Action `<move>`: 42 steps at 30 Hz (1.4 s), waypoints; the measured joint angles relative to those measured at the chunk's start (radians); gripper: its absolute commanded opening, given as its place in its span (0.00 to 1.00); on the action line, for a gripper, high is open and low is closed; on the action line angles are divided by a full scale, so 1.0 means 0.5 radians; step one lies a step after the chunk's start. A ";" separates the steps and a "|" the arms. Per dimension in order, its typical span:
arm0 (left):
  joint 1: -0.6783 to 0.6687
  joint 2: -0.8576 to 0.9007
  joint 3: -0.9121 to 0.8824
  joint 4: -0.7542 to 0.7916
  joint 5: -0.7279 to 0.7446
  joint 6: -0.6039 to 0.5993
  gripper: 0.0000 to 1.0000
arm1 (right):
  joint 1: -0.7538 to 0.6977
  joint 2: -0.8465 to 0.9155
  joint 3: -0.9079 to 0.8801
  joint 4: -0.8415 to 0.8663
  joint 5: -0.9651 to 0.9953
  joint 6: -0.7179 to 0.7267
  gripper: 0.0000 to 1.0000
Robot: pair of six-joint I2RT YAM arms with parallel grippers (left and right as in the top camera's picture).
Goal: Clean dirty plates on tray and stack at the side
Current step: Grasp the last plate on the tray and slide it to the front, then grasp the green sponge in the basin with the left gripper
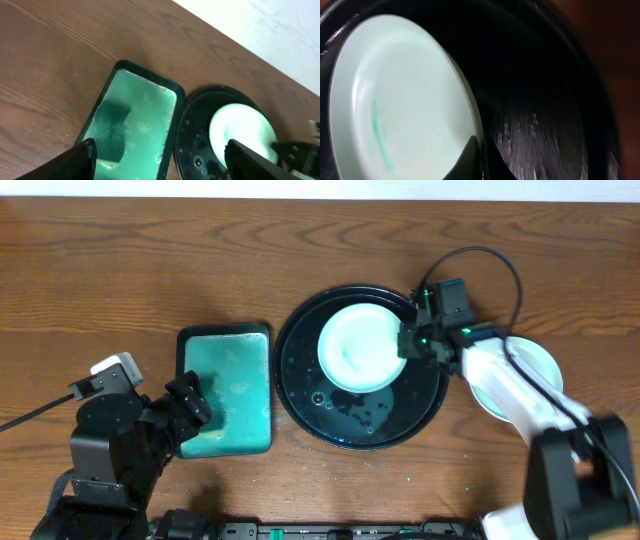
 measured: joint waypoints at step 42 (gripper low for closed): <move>0.195 1.185 -0.353 0.072 -0.066 -0.045 0.60 | 0.167 -0.226 -0.074 -0.327 -0.202 -0.050 0.37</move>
